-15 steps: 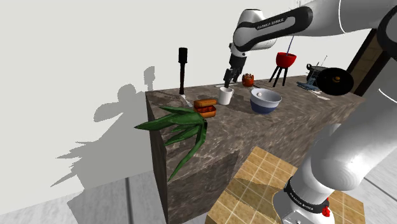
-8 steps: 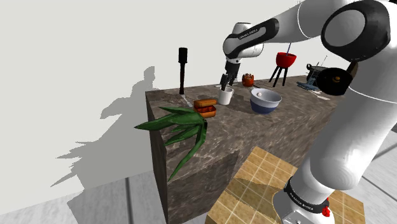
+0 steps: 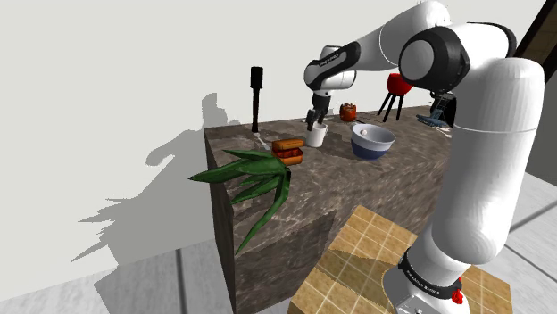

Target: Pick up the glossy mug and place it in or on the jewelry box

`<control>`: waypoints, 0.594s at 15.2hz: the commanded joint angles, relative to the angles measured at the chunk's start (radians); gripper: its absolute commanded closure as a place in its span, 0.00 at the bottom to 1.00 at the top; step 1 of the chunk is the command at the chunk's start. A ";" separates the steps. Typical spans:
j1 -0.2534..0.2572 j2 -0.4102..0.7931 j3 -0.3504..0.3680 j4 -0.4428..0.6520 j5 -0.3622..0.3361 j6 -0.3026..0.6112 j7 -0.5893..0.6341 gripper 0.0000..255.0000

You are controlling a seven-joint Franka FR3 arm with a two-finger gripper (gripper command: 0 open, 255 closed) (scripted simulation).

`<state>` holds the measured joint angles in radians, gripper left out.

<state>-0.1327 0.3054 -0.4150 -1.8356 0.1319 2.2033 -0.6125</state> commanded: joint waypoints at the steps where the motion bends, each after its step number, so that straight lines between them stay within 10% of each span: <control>1: -0.003 0.018 0.003 -0.002 0.009 0.019 -0.005 0.00; 9: -0.011 0.054 0.011 -0.017 0.028 0.066 -0.017 0.00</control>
<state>-0.1436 0.3582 -0.4037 -1.8527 0.1599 2.2689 -0.6296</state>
